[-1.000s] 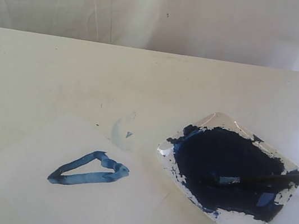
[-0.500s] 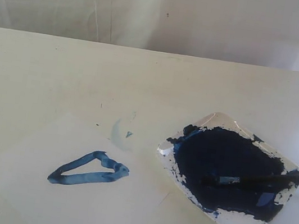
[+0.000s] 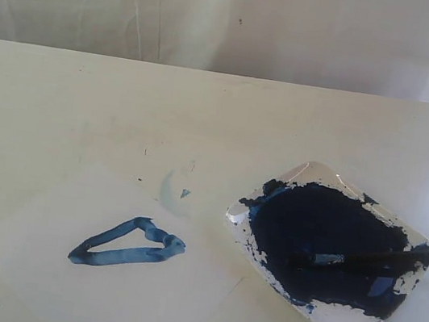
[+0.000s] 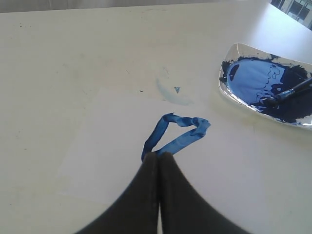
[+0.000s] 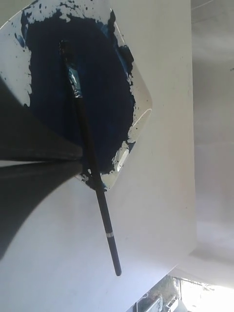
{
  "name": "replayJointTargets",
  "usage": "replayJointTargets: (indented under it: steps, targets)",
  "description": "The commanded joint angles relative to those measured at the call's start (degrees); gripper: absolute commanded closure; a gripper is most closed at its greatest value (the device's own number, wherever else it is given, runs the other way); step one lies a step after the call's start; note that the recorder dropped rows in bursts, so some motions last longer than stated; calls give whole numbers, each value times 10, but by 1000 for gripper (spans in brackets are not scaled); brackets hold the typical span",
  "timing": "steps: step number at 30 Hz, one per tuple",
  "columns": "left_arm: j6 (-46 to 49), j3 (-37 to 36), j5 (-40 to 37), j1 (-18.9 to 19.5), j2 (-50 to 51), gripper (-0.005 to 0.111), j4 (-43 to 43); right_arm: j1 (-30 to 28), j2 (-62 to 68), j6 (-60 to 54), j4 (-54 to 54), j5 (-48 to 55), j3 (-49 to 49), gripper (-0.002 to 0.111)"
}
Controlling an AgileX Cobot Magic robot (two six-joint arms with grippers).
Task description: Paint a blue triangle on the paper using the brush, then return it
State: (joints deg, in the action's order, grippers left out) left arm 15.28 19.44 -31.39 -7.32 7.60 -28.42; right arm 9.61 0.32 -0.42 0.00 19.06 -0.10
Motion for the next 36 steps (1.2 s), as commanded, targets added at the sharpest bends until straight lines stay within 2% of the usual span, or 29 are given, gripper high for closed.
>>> replayJointTargets:
  steps: [1, 9, 12, 15, 17, 25, 29, 36]
  targets:
    - [-1, -2, -1, -1, -2, 107, -9, 2, -3, 4, 0, -1, 1, 108]
    - [-1, -5, -1, -1, -2, 107, -4, 2, -3, 4, 0, 2, 1, 108]
    - [-1, -21, 18, -1, -2, 107, 72, 2, -3, 4, 0, 2, 1, 108]
    - [-1, -58, 40, 0, -2, 107, 200, 2, -3, 4, 0, 2, 1, 108]
    - [-1, -87, 45, 3, -3, 107, 238, 2, -3, 4, 0, 2, 1, 108]
    - [4, -193, 86, 4, -76, 107, 256, 2, -3, 4, 0, 2, 1, 108]
    - [3, -194, 191, 18, -76, 107, 259, 2, -3, 4, 0, 2, 1, 108]
    - [3, -194, 208, 34, -76, 107, 259, 2, -3, 4, 0, 2, 1, 108]
